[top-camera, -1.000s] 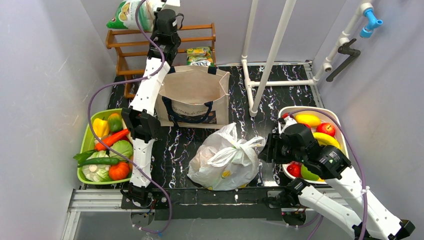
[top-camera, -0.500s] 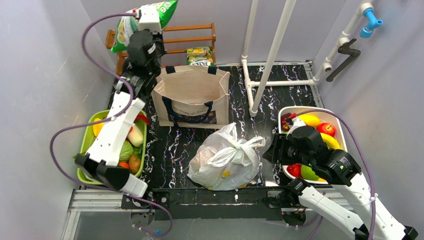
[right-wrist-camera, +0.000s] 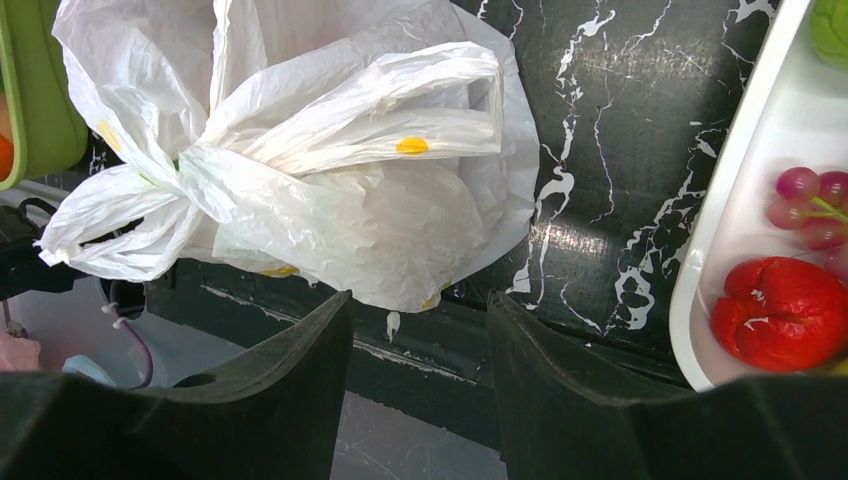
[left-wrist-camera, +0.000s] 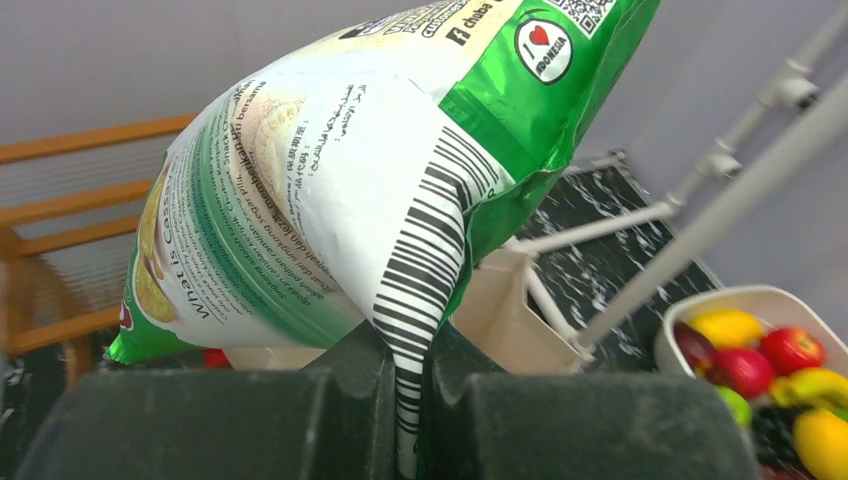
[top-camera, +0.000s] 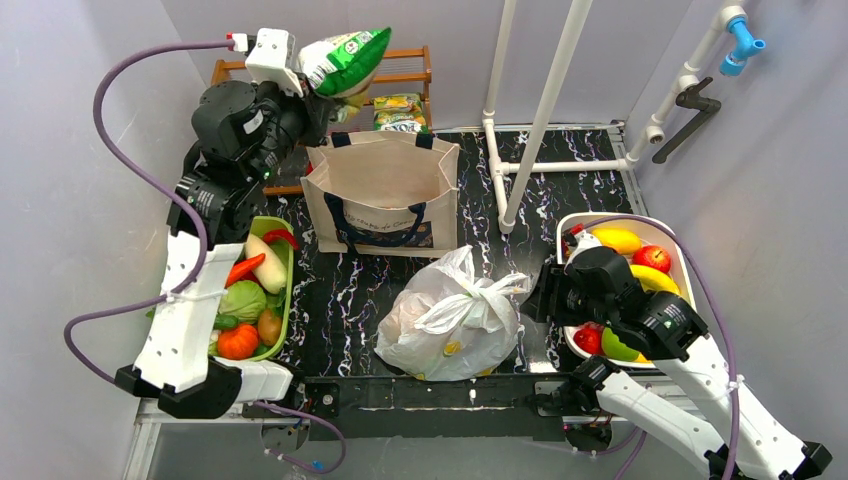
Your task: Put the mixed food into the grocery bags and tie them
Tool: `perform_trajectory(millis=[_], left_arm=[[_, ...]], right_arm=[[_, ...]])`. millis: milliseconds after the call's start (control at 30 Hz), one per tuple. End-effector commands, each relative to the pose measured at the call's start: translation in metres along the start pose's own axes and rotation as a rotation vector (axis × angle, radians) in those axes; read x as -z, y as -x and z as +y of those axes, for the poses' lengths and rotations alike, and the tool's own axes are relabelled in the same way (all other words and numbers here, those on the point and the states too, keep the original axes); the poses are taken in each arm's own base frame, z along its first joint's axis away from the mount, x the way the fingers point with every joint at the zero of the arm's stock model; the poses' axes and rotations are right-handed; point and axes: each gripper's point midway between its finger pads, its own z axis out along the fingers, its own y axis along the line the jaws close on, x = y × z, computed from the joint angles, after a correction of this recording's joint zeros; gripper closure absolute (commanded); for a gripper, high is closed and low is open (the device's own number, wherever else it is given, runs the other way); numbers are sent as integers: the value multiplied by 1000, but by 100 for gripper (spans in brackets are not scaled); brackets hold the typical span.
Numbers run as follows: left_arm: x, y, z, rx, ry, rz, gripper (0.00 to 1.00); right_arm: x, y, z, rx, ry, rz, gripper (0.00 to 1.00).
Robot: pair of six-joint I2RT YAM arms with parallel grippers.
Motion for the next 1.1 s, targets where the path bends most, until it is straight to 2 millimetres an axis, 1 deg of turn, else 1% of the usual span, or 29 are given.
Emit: perform_trajectory(millis=[0,100,167,300,433,533,833,1067], left_arm=[[37,16,-33,80,-179,15,100],[44,13,-63,131,-341,83,100],[48,7,-82,173,-441,143,100],[50,-7,-101,256,-538,217,100],[49,-23,-111,305,-596,274,100],[47,-35,-116,346,-614,313,100],[39,-63,-115,411,-617,383,100],[26,-83,-106,469,-607,423,100]], right_arm=[[-4,12,9,6,24,-34,42],[-2,12,8,8,24,-38,42],[0,11,5,8,17,-45,42],[2,8,2,5,15,-51,42],[-1,2,-1,0,19,-39,42],[-4,0,-1,-3,20,-33,42],[-9,-3,-2,-6,26,-27,42],[-10,-4,-3,-5,24,-27,42]])
